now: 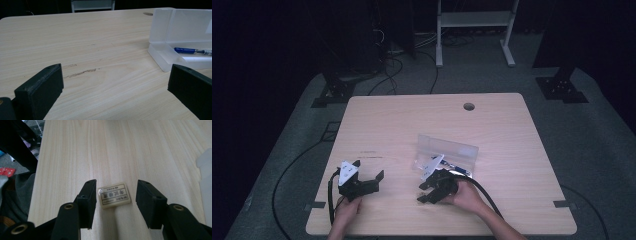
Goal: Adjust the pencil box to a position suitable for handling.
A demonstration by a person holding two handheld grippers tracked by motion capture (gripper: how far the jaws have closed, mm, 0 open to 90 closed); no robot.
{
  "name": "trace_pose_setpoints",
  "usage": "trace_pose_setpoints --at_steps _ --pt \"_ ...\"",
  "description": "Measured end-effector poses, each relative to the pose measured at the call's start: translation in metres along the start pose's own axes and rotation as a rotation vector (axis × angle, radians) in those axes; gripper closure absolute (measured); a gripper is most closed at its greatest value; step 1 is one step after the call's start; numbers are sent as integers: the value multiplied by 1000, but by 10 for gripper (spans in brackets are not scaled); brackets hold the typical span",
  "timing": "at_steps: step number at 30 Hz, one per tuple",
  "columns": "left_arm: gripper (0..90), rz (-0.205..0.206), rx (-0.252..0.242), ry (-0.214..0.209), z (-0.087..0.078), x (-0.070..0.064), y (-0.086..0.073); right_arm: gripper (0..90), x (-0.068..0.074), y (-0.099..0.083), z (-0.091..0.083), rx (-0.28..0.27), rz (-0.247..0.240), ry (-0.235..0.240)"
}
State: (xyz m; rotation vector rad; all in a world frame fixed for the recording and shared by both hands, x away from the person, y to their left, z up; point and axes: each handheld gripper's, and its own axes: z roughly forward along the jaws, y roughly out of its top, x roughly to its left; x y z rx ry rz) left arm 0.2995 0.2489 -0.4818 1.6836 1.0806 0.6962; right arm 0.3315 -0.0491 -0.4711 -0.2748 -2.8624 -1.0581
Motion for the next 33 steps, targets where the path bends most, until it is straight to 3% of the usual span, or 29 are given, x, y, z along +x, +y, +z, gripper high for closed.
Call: trace_pose_setpoints --at_steps 20,33 --pt "0 -1 -1 -1 0 0 0 569 1 0 8 28 -21 14" --pt "0 -1 -1 0 0 0 0 576 -1 7 -6 7 -32 4"
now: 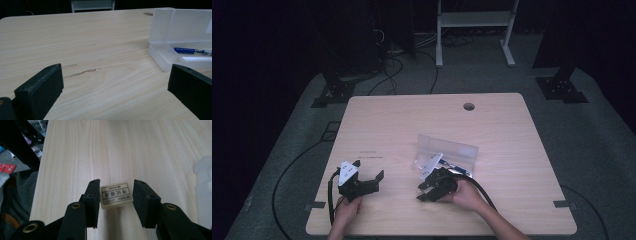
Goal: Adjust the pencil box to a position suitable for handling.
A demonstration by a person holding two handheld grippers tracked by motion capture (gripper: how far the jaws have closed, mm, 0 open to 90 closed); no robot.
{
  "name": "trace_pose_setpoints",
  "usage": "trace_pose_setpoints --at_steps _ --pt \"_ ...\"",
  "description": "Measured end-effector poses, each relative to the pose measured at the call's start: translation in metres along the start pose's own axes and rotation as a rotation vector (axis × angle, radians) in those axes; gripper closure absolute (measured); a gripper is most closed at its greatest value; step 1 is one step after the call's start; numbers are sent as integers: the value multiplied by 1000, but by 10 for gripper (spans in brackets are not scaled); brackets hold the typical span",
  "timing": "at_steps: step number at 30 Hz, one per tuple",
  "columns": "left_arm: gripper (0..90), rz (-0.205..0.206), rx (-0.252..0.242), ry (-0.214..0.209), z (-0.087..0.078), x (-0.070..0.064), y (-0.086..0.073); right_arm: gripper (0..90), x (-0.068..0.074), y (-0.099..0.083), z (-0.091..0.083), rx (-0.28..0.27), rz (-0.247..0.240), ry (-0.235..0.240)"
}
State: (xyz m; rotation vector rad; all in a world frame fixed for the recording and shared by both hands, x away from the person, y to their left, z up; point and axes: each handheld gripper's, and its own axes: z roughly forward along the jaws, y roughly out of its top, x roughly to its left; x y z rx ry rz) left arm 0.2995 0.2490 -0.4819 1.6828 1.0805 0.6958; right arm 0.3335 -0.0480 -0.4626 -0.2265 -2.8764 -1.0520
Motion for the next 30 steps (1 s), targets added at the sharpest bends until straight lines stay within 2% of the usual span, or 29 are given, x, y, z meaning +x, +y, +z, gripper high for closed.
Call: trace_pose_setpoints --at_steps 30 --pt "0 -3 -3 -1 0 0 0 577 -18 24 -29 -28 -6 -65"
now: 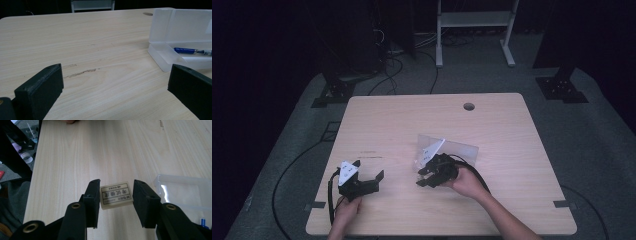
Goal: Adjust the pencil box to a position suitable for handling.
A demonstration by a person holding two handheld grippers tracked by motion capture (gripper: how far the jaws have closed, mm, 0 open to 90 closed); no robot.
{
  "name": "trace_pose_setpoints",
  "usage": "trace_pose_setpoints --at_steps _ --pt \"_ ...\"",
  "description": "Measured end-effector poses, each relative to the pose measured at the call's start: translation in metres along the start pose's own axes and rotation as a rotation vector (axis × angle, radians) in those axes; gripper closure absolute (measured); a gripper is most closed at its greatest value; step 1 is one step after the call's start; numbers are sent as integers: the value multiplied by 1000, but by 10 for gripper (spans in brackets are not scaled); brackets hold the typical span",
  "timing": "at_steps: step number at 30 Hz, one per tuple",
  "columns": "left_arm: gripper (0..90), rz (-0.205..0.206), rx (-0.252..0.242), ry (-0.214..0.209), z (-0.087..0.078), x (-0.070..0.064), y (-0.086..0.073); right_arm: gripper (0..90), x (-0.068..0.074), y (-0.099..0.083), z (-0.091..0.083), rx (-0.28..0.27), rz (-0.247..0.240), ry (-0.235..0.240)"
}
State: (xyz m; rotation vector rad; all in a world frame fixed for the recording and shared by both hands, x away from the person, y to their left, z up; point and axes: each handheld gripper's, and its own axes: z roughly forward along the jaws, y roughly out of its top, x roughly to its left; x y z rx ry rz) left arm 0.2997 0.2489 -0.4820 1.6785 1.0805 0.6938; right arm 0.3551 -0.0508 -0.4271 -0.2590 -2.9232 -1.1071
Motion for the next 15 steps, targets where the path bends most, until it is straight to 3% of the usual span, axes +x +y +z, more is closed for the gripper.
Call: trace_pose_setpoints --at_steps 15 --pt "0 0 0 0 0 0 0 577 -11 7 -11 -28 21 -37"
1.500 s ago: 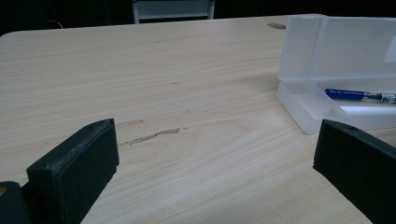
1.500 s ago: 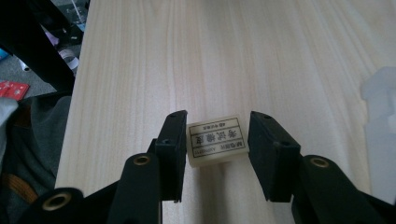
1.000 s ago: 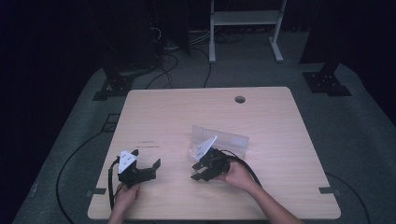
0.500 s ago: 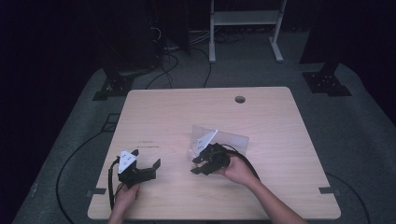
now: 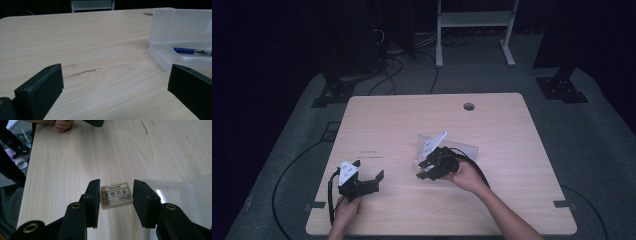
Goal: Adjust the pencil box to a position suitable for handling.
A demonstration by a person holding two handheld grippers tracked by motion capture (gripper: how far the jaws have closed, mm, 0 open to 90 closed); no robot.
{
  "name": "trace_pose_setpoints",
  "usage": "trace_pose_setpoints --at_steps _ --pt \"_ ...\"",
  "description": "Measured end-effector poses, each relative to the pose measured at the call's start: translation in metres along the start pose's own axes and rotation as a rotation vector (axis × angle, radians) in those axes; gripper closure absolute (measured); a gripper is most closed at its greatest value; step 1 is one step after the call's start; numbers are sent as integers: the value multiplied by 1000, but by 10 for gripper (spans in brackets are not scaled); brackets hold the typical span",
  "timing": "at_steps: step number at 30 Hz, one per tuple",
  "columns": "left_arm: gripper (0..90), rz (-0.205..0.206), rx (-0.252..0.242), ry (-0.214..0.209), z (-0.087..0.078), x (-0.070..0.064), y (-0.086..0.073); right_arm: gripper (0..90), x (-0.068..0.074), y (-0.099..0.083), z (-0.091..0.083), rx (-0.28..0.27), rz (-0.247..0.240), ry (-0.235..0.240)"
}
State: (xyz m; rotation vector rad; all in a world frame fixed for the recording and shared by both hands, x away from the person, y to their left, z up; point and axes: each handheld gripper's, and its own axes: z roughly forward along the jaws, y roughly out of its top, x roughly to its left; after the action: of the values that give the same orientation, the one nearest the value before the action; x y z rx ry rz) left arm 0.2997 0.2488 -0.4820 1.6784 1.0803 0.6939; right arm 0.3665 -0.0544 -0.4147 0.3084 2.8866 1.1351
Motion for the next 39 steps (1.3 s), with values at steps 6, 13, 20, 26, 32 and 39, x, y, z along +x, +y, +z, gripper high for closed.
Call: trace_pose_setpoints --at_steps 6,13,20,26,32,39 --pt "0 0 0 0 0 0 0 577 -4 2 -1 -5 4 -10" --pt "0 3 0 0 0 0 0 577 -8 8 -3 -3 10 -17" --pt "0 2 -1 0 0 0 0 577 -13 10 -3 -8 19 -26" --pt "0 4 1 0 0 0 0 578 -19 11 -2 -4 28 -39" --pt "0 3 0 -1 0 0 0 577 -27 11 2 14 42 -55" --pt "0 -1 -1 -1 0 0 0 578 -40 7 11 32 72 -66"
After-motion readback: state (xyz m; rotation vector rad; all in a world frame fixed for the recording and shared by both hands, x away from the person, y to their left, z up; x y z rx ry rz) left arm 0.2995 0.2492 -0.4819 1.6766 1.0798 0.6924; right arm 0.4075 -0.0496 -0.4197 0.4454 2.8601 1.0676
